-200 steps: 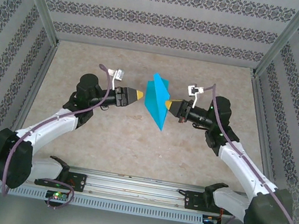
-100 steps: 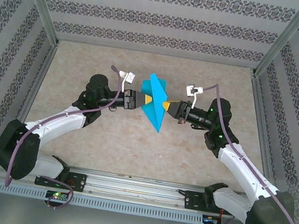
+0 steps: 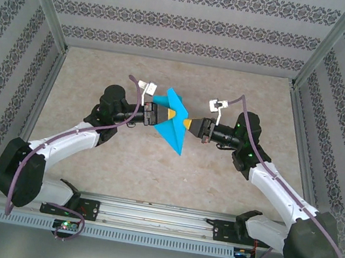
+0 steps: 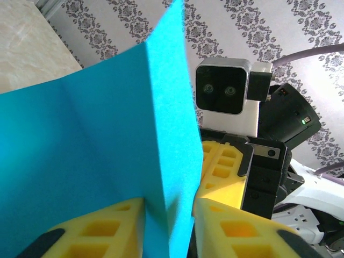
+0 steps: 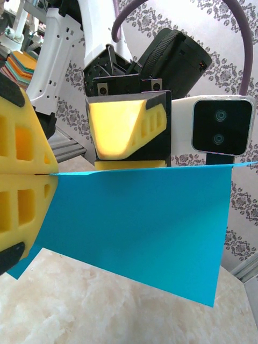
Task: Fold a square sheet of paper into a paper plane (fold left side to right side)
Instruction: Turn over the paper at the center of the table.
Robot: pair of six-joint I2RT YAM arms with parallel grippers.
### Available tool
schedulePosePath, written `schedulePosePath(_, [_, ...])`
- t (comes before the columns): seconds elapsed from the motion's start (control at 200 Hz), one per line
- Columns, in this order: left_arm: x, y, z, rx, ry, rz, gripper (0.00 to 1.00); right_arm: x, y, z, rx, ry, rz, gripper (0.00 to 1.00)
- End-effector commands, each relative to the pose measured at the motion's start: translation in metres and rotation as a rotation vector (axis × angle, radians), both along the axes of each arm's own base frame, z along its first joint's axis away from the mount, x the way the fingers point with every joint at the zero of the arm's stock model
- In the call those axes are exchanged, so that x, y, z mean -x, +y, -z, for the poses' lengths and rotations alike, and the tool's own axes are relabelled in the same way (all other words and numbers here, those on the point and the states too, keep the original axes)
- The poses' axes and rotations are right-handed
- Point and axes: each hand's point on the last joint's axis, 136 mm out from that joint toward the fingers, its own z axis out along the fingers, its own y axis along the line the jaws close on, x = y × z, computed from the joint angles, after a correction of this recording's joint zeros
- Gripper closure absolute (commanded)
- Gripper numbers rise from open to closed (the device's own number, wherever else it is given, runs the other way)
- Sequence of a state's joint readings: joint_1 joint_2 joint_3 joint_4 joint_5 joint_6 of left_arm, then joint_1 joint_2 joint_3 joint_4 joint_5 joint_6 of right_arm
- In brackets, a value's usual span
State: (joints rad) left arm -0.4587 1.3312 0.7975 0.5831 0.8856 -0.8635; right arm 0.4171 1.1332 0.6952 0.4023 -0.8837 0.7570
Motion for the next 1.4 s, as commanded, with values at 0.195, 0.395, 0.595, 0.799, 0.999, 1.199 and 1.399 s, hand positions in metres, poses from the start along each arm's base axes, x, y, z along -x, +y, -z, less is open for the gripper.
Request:
schedulePosePath(0.195, [0.002, -0.001, -0.015, -0.008, -0.076, -0.011, 0.89, 0.002, 0.004, -0.012, -0.024, -0.042, -0.009, 0.99])
schedulePosePath(0.395, [0.001, 0.001, -0.017, -0.006, -0.085, -0.03, 0.98, -0.001, 0.001, -0.017, -0.029, -0.039, 0.014, 0.87])
schedulePosePath(0.595, [0.0, 0.003, -0.021, 0.005, -0.096, -0.047, 0.99, 0.0, -0.011, -0.029, -0.028, -0.064, 0.065, 0.66])
schedulePosePath(0.799, [-0.003, 0.006, -0.022, 0.0, -0.109, -0.085, 1.0, -0.009, -0.043, -0.023, 0.026, -0.059, 0.225, 0.37])
schedulePosePath(0.999, [-0.007, 0.011, -0.02, -0.005, -0.132, -0.137, 1.0, -0.013, -0.081, 0.001, 0.069, 0.002, 0.384, 0.03])
schedulePosePath(1.199, [-0.009, 0.015, -0.019, 0.011, -0.155, -0.169, 1.0, -0.006, -0.097, 0.023, 0.047, 0.094, 0.418, 0.02])
schedulePosePath(1.399, [-0.012, 0.014, -0.021, 0.028, -0.164, -0.172, 1.0, 0.012, -0.082, 0.032, 0.006, 0.166, 0.29, 0.02])
